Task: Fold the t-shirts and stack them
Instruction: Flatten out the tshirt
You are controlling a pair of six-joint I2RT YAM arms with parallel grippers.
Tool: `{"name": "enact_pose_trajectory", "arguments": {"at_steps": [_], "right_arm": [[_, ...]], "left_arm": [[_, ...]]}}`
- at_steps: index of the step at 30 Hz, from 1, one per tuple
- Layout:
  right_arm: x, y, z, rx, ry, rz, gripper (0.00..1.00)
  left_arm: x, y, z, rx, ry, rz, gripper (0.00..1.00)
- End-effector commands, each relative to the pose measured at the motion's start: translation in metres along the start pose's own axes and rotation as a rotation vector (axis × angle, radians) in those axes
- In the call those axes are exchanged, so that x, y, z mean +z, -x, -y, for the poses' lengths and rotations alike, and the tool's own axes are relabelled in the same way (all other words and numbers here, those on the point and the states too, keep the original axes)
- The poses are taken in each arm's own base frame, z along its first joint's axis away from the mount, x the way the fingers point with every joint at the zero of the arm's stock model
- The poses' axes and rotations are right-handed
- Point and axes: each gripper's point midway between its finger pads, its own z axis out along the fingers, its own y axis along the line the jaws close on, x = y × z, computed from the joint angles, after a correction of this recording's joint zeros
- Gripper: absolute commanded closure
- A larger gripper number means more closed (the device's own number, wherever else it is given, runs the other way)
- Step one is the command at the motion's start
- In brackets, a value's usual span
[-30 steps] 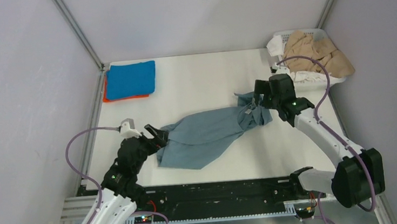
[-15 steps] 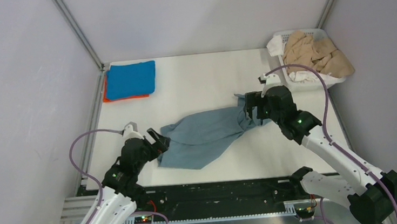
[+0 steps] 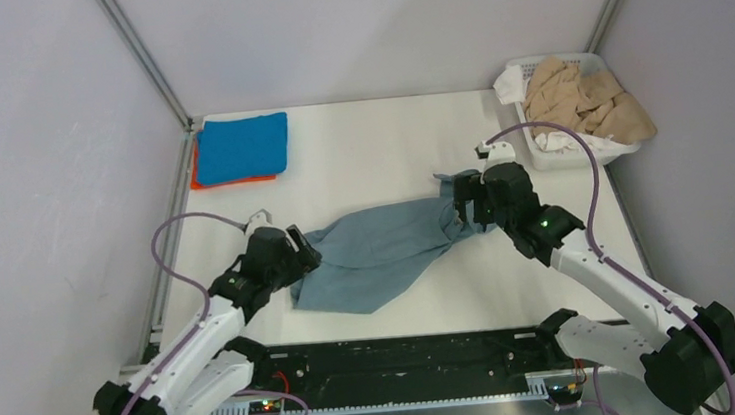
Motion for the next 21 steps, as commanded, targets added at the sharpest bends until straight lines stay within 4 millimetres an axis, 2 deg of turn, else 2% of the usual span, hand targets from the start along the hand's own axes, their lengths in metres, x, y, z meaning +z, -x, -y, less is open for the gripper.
{"name": "enact_pose_trajectory", "arguments": {"at_steps": [1,4,9,12,18,20,21], "right_arm": [[0.009,0.002,0.011,0.031,-0.055,0.015,0.0],[0.014,-0.005,0.017,0.034,-0.08,-0.011,0.01],[0.017,-0.008,0.024,0.034,-0.112,-0.024,0.01],[0.017,-0.007,0.027,0.041,-0.12,-0.022,0.01],[0.021,-0.007,0.026,0.04,-0.114,-0.023,0.01],[0.023,-0.007,0.026,0.035,-0.115,-0.025,0.01],[0.024,-0.009,0.026,0.032,-0.117,-0.029,0.01]], "left_arm": [[0.005,0.03,0.022,0.009,-0.021,0.073,0.18],[0.012,0.036,0.028,0.016,-0.014,0.079,0.22],[0.025,0.03,0.034,0.045,-0.013,0.022,0.34],[0.027,0.028,0.039,0.054,-0.025,0.004,0.47],[0.021,0.037,0.038,0.052,-0.029,0.048,0.64],[0.019,0.04,0.039,0.051,-0.03,0.065,0.72],[0.018,0.042,0.039,0.051,-0.031,0.071,0.81]]}}
